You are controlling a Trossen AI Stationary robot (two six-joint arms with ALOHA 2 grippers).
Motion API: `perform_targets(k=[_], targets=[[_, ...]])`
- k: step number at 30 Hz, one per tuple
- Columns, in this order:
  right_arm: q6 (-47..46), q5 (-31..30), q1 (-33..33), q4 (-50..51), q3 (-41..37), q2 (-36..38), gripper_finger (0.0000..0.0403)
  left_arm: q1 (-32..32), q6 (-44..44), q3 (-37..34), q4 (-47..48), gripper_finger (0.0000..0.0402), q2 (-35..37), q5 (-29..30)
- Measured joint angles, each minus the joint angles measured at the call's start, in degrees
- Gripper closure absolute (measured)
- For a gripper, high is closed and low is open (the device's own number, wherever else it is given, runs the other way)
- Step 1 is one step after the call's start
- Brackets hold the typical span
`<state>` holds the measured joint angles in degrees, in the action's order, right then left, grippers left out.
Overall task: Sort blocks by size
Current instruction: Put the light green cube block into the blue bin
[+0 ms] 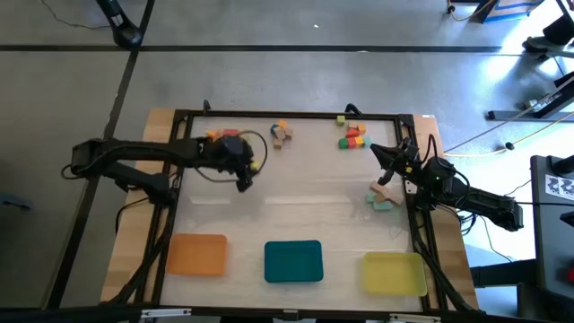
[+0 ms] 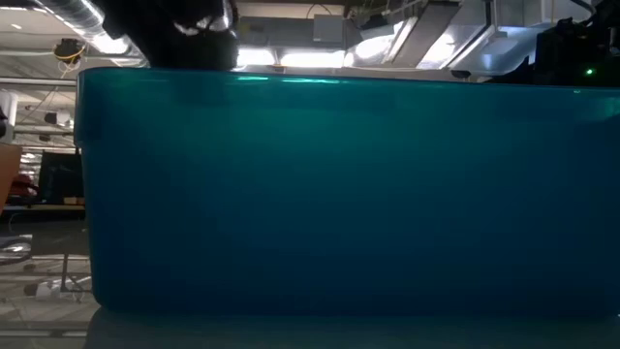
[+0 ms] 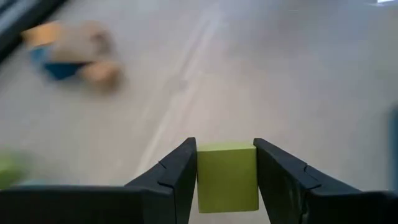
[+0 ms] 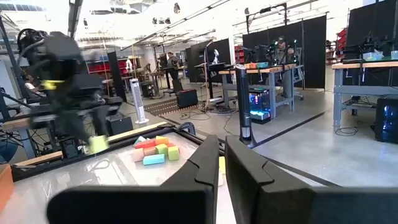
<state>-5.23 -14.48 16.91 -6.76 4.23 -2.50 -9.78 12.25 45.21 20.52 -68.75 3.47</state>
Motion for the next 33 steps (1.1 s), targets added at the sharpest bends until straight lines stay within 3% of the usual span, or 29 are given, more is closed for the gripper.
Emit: perform_targets(k=[6, 15, 23, 33], targets=[[0.0, 0.1, 0.0, 0.1, 0.0, 0.0, 0.0375, 8.6, 1.1, 0.0, -7.7, 0.0263, -1.2, -5.1], [1.1, 0.1, 0.0, 0.9, 0.0, 0.0, 0.0375, 16.9, 1.3, 0.0, -18.0, 0.0263, -7.0, -7.2], [-0.9, 0.4, 0.0, 0.9, 0.0, 0.0, 0.0375, 19.2, 0.3, 0.0, -22.8, 0.0263, -13.5, -12.9], [-1.1, 2.5, 0.0, 0.5, 0.0, 0.0, 0.0375, 17.8, -3.3, 0.0, -23.3, 0.0263, -12.2, -15.8]])
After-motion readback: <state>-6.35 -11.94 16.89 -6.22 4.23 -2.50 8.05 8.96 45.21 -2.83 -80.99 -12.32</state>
